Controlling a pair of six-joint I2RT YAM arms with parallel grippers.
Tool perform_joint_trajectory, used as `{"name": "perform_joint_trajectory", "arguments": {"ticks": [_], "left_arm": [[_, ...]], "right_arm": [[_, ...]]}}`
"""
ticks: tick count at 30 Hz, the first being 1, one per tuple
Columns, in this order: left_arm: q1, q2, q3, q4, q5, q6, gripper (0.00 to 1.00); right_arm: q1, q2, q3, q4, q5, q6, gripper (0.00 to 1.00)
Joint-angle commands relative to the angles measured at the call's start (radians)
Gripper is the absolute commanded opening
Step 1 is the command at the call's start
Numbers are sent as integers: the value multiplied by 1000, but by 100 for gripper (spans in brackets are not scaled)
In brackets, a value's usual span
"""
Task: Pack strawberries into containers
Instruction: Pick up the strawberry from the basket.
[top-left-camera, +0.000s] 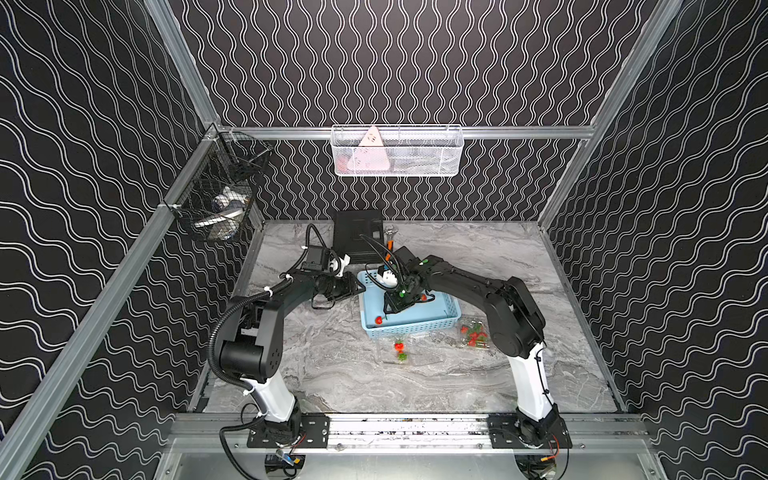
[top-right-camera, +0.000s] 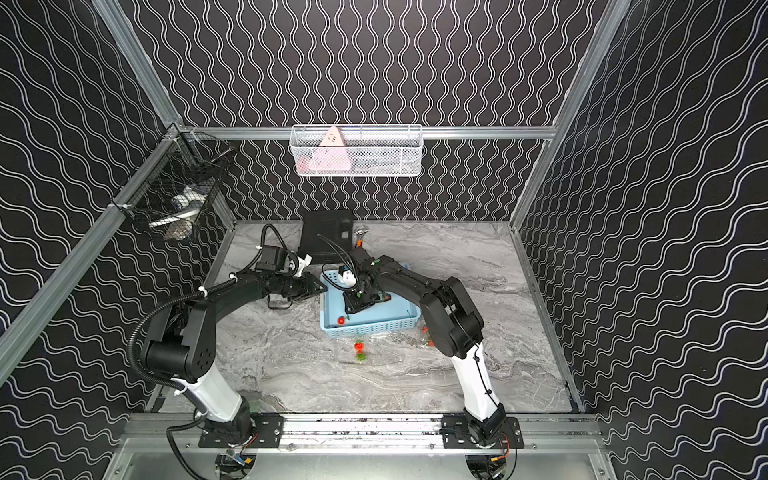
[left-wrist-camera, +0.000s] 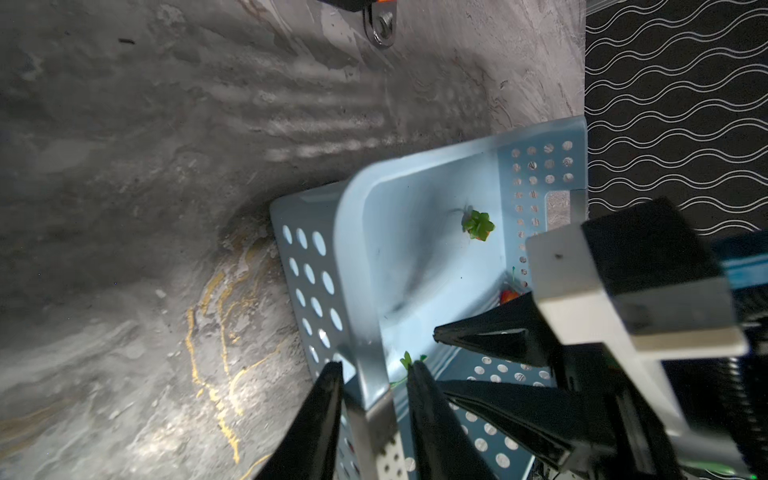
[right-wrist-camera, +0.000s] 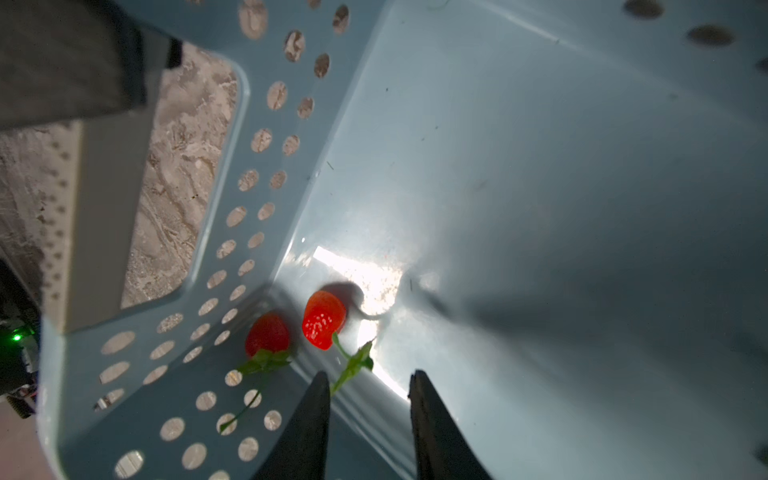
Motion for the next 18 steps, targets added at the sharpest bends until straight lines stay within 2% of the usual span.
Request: {"name": "perform_joint_trajectory", "arguments": {"ticks": [1, 5, 14, 18], "left_arm": [[0, 6, 3, 24, 19, 16, 31], [0, 1, 1, 24, 20, 18, 30], [3, 0, -2, 33, 26, 16, 29], [3, -3, -2, 33, 28, 17, 29]], "right_arm": [[1, 13, -4, 26, -91, 47, 35], [1, 35, -9, 41, -123, 67, 34], [-7, 35, 6, 63, -129, 88, 11], [-17, 15, 28, 71, -112, 86, 5]]}}
